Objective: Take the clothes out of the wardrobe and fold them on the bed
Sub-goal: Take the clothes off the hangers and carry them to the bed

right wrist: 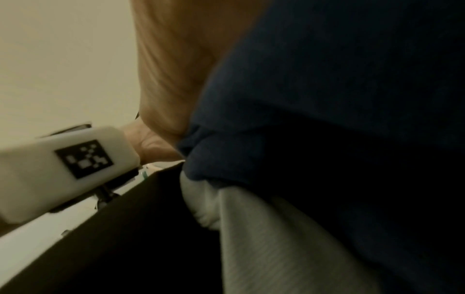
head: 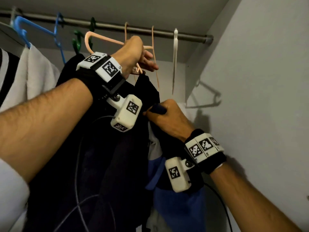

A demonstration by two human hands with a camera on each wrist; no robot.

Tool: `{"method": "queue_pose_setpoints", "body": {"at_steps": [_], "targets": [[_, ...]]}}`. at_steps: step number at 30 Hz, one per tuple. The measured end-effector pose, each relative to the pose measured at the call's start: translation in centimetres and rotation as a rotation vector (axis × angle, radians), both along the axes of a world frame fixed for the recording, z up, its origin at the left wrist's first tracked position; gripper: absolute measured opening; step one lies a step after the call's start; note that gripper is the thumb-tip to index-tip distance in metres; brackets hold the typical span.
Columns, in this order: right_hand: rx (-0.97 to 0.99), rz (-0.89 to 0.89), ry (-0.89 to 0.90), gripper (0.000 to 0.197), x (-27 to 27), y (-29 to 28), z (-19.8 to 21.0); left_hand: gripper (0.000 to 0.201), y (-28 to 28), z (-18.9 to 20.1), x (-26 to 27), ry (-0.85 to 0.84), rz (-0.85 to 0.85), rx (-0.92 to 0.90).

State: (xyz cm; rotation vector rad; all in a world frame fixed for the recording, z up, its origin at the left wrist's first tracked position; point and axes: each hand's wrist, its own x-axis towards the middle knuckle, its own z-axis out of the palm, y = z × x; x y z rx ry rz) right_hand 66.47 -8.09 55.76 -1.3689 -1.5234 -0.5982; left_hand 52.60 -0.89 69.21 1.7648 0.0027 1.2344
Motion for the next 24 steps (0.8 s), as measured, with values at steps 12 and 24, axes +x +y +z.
{"method": "queue_pose_setpoints", "body": {"at_steps": [12, 24], "targets": [[-0.079, 0.089, -0.077, 0.029, -2.1, -0.3, -6.1, 0.037, 0.5, -1.5, -0.8, 0.037, -0.050, -0.022], [-0.214, 0.276, 0.029, 0.021, -3.6, 0.0, -5.8, 0.022, 2.7, -1.2, -0.6, -0.087, -0.057, -0.076]]}}
